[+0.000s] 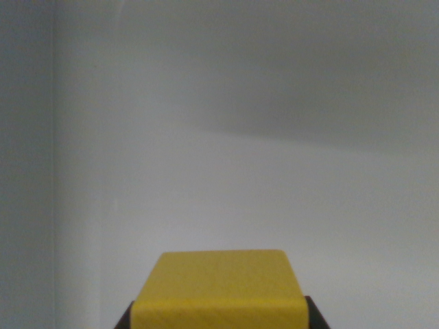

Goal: Pick yellow cube

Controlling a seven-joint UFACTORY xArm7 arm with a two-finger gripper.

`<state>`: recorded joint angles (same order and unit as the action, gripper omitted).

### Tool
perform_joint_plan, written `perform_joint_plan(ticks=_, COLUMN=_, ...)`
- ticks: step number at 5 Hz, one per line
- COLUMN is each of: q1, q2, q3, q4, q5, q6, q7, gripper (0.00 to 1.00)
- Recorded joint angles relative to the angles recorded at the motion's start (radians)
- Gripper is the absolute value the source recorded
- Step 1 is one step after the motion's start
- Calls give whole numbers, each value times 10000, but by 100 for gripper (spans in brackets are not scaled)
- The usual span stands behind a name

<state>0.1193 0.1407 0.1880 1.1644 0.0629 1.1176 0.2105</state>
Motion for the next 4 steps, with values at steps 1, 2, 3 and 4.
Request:
perform_joint_plan(ticks=1, q1=-13, q2=-163, q3=2, q4=324, q5=21, q6=484, q7=11, gripper=100)
perform_joint_plan(ticks=2, q1=-13, q2=-163, q3=2, q4=324, q5=21, q6=484, q7=11, gripper=100)
perform_joint_plan(ticks=3, q1=-25, q2=-316, q3=4, q4=628, q5=41, q6=940, q7=20, gripper=100)
perform_joint_plan(ticks=4, q1=-25, q2=-316, q3=4, q4=628, q5=41, q6=940, q7=20, gripper=100)
